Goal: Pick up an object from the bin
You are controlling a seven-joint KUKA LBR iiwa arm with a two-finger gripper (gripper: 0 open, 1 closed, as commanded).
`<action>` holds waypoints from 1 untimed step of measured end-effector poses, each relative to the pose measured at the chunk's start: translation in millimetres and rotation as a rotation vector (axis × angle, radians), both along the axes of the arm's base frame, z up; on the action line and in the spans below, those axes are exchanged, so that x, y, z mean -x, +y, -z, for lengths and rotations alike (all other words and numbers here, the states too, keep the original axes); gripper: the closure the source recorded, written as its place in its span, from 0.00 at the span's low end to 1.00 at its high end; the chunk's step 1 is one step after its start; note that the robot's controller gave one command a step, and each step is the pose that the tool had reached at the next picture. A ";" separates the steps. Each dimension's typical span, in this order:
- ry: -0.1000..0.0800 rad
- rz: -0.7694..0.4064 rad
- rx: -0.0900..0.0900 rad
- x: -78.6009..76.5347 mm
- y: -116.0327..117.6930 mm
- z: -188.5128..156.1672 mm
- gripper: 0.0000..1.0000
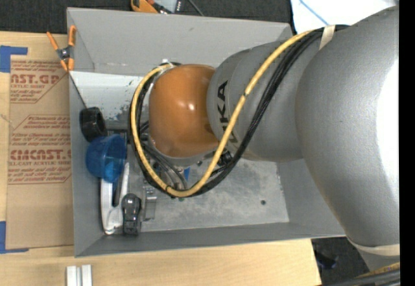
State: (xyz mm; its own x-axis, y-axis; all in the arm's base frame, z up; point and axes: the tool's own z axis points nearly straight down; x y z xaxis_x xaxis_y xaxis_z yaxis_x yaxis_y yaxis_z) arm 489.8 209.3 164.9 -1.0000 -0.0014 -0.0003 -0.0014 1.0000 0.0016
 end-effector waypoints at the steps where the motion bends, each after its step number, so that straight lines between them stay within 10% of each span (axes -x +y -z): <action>1: 0.000 0.000 0.000 0.0 0.0 0.0 0.00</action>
Offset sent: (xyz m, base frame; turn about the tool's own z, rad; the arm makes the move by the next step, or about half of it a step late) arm 0.0030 0.0022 -0.0446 0.0141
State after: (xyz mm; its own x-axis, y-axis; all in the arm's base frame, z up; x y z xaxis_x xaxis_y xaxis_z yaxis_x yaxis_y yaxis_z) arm 489.8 209.3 164.9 -1.0000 -0.0014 -0.0003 -0.0014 1.0000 0.0016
